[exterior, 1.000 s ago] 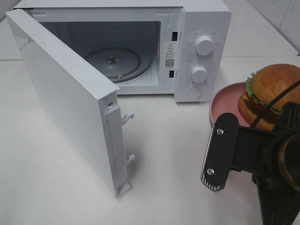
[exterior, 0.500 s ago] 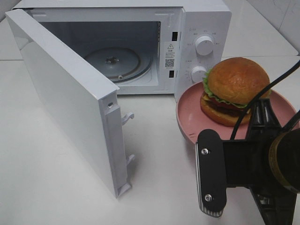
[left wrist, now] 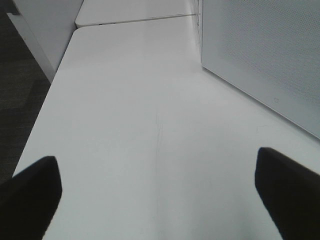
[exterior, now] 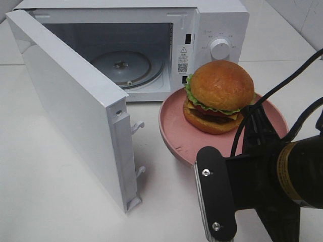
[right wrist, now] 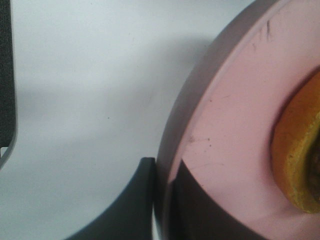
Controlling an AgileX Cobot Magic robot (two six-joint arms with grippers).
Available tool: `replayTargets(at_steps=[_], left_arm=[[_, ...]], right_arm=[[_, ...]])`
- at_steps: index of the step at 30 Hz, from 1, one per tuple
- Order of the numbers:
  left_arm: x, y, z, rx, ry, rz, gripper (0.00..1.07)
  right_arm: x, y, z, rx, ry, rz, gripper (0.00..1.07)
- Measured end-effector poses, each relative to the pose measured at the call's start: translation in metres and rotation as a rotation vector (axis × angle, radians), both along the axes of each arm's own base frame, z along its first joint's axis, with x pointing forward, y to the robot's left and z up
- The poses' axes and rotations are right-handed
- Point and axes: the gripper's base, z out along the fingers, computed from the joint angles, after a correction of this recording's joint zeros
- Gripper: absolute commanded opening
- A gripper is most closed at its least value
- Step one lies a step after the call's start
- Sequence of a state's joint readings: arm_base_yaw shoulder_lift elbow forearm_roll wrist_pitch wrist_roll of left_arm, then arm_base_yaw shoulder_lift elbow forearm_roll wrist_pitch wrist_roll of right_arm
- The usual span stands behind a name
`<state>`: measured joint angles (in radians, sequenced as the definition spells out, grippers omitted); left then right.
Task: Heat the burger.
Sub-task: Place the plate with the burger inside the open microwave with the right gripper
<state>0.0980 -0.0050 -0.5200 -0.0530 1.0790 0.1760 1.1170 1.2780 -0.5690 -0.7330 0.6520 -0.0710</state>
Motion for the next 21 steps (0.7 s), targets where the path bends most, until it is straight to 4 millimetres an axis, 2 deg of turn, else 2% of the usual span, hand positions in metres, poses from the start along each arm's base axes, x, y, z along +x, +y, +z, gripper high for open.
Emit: replayTargets(at_steps=[5, 8, 21], left_arm=[[0.0, 0.0, 0.0, 0.0, 0.0, 0.0, 0.98], [0.0, 0.0, 0.0, 0.0, 0.0, 0.0, 0.98], [0.0, 0.0, 0.0, 0.0, 0.0, 0.0, 0.98]], right_arm=[[0.001, 0.003, 0.0, -0.051, -0.012, 0.147, 0.0], [0.003, 0.002, 0.0, -0.046, -0.009, 0.152, 0.0], [0.033, -0.014, -0.002, -0.051, 0.01, 0.324, 0.0]])
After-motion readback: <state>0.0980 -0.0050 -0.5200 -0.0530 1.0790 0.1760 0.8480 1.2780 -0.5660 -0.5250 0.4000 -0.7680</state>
